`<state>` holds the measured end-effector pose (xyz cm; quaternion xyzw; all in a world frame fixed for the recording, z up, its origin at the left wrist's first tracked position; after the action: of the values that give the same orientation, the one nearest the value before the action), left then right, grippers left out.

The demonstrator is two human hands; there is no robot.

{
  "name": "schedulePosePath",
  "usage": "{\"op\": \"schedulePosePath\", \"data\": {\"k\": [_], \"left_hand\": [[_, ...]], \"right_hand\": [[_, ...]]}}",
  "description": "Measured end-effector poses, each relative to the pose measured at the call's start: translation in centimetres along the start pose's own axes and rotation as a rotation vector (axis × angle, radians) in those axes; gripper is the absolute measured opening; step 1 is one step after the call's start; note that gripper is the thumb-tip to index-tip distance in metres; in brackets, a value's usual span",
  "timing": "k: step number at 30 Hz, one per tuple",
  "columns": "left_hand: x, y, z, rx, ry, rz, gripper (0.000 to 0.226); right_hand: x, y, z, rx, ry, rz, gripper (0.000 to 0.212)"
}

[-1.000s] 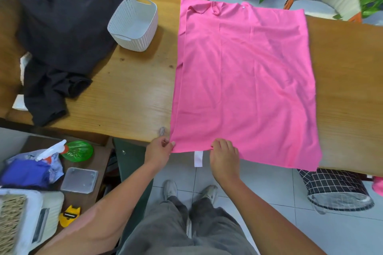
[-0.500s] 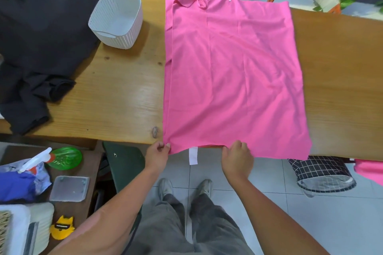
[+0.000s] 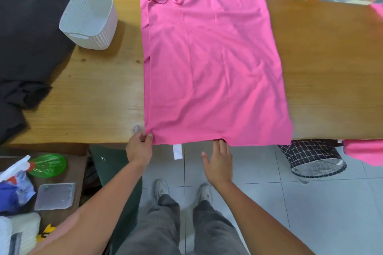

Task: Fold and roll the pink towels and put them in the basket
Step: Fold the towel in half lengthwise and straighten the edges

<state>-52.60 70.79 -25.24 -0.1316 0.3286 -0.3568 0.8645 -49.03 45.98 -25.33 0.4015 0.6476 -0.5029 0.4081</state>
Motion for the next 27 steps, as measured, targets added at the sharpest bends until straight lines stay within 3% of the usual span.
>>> {"op": "schedulePosePath", "data": {"k": [6, 10, 13, 15, 20, 27], "left_hand": [[0.3, 0.4, 0.8, -0.052, -0.06, -0.017, 0.04], [0.0, 0.3, 1.4, -0.062, -0.157, 0.004, 0.036], [-0.1, 0.5, 1.9, -0.089, -0.159, -0.006, 0.026], [-0.4, 0.6, 2.4, -0.105, -0.16, -0.017, 0.022], [-1.0, 0.9, 2.8, -0.115, -0.167, -0.005, 0.038], [-1.0, 1.6, 2.0, -0.069, -0.1, -0.074, 0.027]], "right_hand": [[-0.8, 0.6, 4.7, -0.08, -0.128, -0.022, 0.062], [-2.0, 1.0, 8.1, -0.116, -0.211, 0.04, 0.053], [-2.3, 1.4, 9.6, -0.162, -0.24, 0.029, 0.059], [-2.2, 2.2, 10.6, -0.129, -0.262, 0.007, 0.061], [-3.2, 5.2, 14.0, 0.032, -0.27, -0.057, 0.063], [-6.5, 8.0, 19.3, 0.049, -0.099, -0.05, 0.051]]}}
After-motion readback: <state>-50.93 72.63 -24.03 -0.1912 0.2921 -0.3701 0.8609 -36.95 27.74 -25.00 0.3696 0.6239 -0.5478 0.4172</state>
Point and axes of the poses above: each hand's wrist, its own y-axis towards the middle knuckle, its own x-axis out of the palm, z = x × y, the point moved 1 cm from there along y, towards the middle knuckle, and after that the axes turned 12 degrees about -y, right-handed, at the moved point
